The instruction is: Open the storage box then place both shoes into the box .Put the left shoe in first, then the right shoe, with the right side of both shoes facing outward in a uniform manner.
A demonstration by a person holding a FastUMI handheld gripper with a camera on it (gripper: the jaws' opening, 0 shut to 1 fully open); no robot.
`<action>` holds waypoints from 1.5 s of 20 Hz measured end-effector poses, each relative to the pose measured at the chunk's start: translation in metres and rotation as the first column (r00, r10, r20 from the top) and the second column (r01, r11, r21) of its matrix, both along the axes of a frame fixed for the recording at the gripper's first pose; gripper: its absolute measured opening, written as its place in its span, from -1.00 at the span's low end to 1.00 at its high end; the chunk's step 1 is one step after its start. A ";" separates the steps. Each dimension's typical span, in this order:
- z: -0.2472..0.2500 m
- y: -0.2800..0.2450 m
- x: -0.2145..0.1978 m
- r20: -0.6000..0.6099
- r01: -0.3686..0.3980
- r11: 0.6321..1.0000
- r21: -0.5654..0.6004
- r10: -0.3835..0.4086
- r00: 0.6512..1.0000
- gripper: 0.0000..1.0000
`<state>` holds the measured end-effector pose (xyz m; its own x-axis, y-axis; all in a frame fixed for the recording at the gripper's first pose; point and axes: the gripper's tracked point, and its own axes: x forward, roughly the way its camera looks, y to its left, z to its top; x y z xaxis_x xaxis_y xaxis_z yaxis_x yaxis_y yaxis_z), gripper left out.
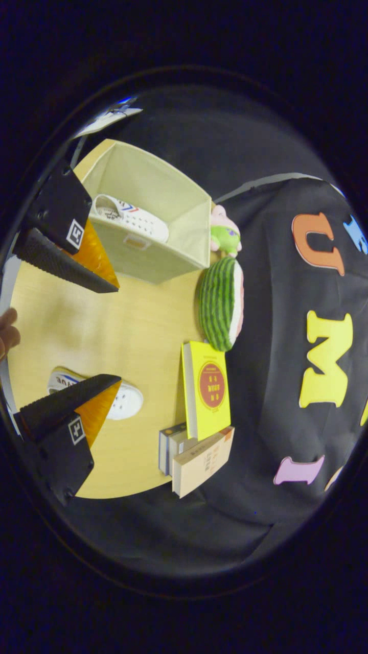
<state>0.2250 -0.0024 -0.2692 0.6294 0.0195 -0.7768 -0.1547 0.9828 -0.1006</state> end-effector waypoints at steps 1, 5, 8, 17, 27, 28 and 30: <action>-0.003 -0.016 -0.002 -0.022 0.023 1.000 -0.003 -0.023 0.999 1.00; -0.035 -0.096 -0.009 -0.123 0.139 0.986 -0.097 -0.150 0.981 1.00; -0.065 -0.144 -0.023 -0.221 0.233 0.960 -0.158 -0.264 0.939 1.00; -0.119 -0.151 -0.023 -0.347 0.214 0.976 -0.048 -0.217 0.912 0.60; -0.140 -0.135 -0.034 -0.476 0.183 0.977 0.107 -0.111 0.873 -0.06; -0.141 -0.134 -0.034 -0.487 0.248 0.957 0.153 -0.145 0.861 -0.05; -0.141 -0.133 -0.034 -0.507 0.321 0.919 0.229 -0.169 0.845 -0.06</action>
<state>0.1912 -0.1352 -0.4104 0.2061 0.1885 -0.9602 0.1422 0.9651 0.2199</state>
